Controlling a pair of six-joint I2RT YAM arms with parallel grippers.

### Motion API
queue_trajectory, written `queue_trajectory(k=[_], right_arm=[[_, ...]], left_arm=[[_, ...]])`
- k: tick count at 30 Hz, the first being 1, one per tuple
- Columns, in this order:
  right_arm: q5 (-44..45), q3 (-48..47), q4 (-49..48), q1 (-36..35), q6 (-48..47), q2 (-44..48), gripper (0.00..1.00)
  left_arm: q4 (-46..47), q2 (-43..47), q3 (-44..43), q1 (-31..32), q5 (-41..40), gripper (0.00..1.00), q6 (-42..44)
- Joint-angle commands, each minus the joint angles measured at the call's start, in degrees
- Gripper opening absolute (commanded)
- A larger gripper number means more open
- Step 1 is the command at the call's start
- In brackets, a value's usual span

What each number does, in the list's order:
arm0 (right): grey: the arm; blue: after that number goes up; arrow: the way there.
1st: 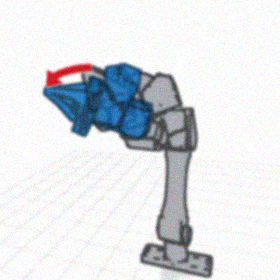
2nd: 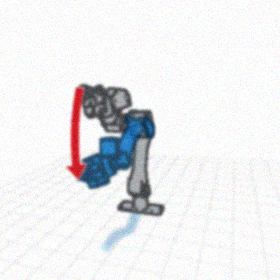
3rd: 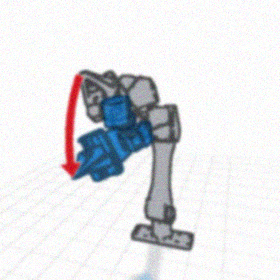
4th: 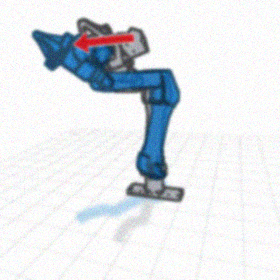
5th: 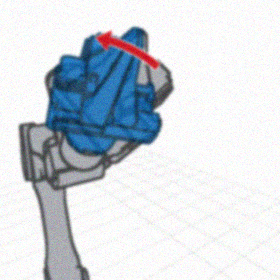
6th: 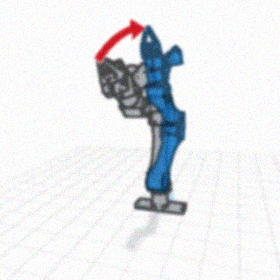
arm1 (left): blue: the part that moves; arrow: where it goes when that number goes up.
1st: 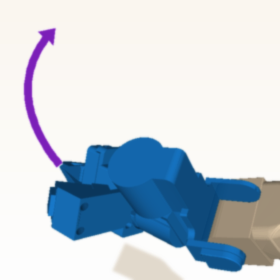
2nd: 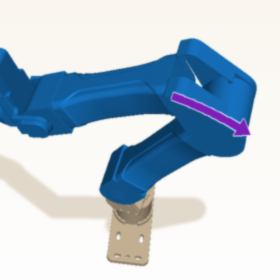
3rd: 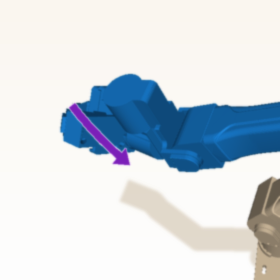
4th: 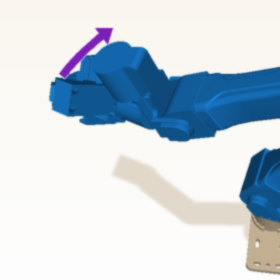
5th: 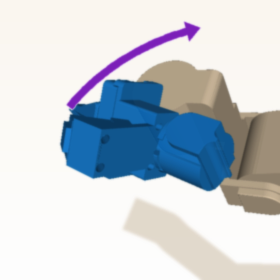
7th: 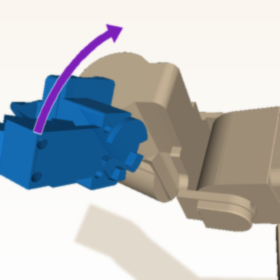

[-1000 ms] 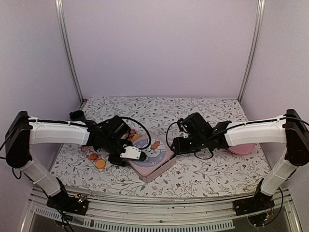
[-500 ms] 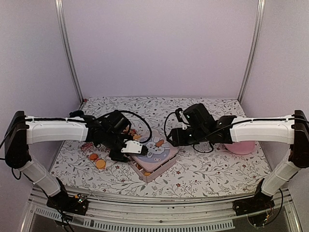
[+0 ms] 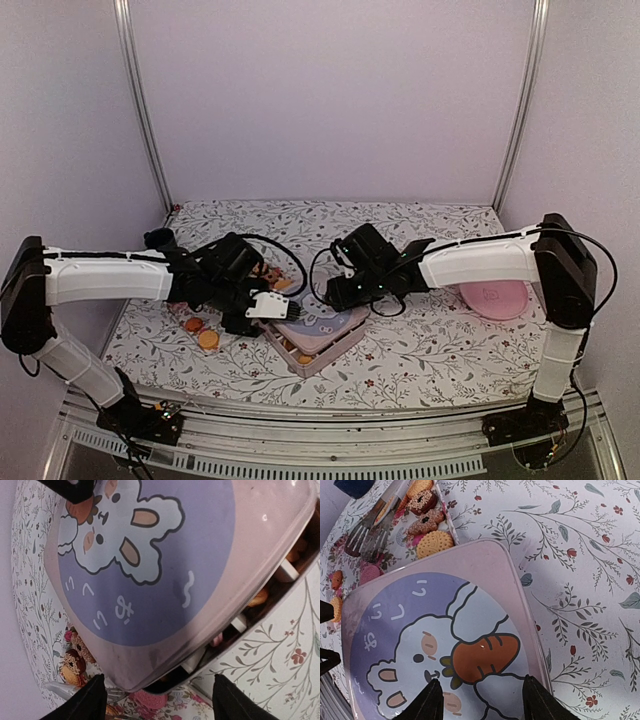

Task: Pack the cookies
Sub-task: Adjust the box lid on the packing box.

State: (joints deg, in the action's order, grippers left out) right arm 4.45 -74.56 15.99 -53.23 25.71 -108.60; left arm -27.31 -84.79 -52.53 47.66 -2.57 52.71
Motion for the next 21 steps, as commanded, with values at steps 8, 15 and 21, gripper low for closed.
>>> queue_trajectory(k=[8,15,21], right_arm=[[1.3,0.9,1.7,-4.1,-1.2,2.8,0.55],[2.2,2.1,3.5,-0.3,-1.4,7.7,0.56],[-0.4,-0.6,1.9,5.9,-2.8,6.3,0.57]], left_arm=[[5.1,0.1,2.1,-0.2,-3.6,0.82,0.6],[4.1,-2.2,2.0,-2.0,-1.7,0.72,0.3],[5.0,-2.1,2.7,-2.0,-2.7,0.72,-0.6]])
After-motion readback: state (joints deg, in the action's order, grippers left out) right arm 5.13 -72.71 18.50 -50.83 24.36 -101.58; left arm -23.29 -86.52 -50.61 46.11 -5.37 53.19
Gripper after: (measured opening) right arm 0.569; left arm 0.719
